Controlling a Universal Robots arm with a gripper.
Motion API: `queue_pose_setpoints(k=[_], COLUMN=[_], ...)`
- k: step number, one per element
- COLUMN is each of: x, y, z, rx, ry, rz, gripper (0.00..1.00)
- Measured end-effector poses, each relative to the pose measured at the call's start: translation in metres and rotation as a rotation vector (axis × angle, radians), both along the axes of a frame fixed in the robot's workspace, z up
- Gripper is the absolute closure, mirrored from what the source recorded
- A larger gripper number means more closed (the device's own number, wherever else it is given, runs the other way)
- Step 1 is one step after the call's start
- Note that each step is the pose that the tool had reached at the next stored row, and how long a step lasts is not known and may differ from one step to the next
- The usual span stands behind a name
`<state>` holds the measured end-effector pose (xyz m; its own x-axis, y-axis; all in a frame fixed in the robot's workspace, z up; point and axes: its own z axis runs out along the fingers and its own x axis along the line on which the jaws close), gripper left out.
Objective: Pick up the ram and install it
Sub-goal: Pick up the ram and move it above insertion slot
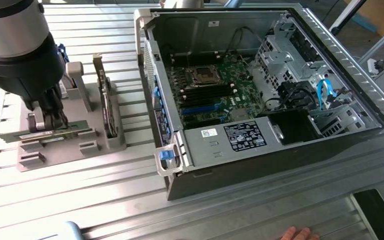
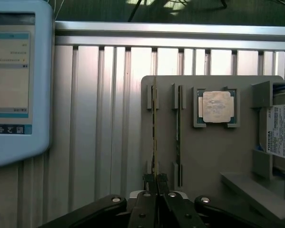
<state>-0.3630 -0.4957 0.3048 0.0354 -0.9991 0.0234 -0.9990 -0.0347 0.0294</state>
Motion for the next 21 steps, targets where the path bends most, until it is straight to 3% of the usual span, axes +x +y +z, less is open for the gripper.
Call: queue_pose_setpoints(k=[7,14,21], x=[0.001,0.002,0.003], y=[0.0000,0.0000,0.0000], z=[0.0097,0.0318,0.0431], rx=[0.0001,0.0001,0.0001], ry=[-0.0001,-0.0001,-0.0001], rz=[-0.001,-0.003,-0.005], gripper=[0.88,0.88,0.88])
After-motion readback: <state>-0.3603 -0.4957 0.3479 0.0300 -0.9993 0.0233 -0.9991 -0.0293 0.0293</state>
